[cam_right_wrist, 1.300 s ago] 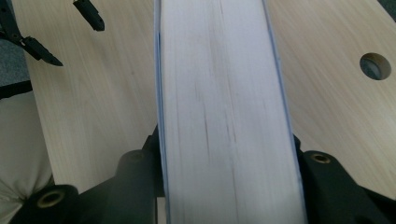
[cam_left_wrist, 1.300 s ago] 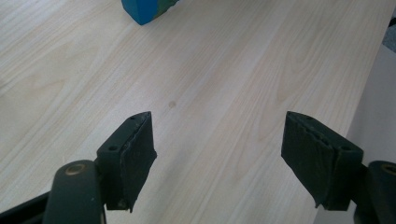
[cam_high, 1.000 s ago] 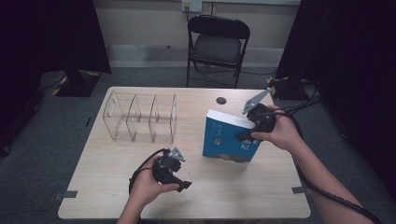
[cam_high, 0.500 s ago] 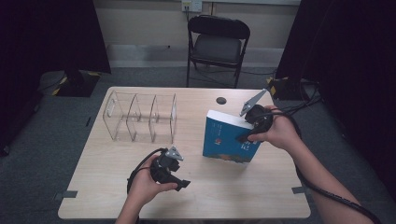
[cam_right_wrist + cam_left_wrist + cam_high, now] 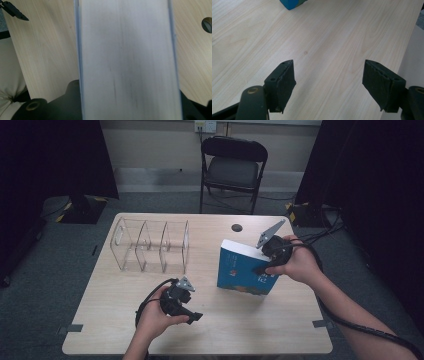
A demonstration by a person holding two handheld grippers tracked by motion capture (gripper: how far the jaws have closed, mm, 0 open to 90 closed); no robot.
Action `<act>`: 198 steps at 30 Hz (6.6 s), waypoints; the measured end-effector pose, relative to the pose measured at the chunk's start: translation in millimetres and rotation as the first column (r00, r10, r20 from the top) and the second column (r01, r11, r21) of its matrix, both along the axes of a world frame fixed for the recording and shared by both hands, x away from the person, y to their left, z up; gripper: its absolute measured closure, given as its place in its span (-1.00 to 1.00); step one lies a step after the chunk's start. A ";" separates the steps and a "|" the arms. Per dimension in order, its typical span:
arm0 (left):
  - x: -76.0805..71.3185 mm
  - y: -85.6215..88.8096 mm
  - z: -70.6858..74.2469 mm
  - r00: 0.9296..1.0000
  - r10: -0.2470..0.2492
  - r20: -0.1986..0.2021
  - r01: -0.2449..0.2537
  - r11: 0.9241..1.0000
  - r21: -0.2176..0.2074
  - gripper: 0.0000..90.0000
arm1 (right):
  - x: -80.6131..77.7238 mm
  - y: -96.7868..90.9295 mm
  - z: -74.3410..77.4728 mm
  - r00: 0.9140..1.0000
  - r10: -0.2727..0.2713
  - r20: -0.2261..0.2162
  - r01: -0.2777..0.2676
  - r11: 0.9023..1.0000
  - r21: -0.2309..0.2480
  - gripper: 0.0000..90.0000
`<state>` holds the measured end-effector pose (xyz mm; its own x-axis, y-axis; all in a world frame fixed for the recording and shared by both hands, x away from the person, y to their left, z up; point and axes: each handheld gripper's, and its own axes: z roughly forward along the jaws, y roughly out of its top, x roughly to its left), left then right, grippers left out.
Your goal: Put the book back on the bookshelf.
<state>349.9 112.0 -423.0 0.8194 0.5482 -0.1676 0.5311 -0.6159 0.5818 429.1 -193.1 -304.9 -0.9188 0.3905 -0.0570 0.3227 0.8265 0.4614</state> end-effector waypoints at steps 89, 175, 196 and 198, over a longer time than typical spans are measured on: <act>-0.8 -19.7 45.9 0.994 -0.083 0.064 0.083 0.997 0.003 -0.38 | -70.1 -28.4 -3.2 0.989 0.146 0.033 -0.149 0.973 0.176 -0.24; 18.0 -84.2 125.3 0.948 -0.302 0.101 0.302 0.953 0.014 0.29 | -71.7 -67.8 -57.9 0.999 0.029 0.023 -0.034 0.962 0.273 -0.44; 20.1 -98.5 137.6 0.943 -0.312 0.118 0.308 0.950 0.048 0.16 | -69.0 -73.7 -65.2 0.999 0.020 0.042 -0.031 0.957 0.289 -0.49; 20.9 -102.6 138.1 0.944 -0.309 0.114 0.304 0.951 0.055 0.18 | -69.2 -73.7 -65.2 0.999 0.023 0.040 -0.034 0.956 0.291 -0.49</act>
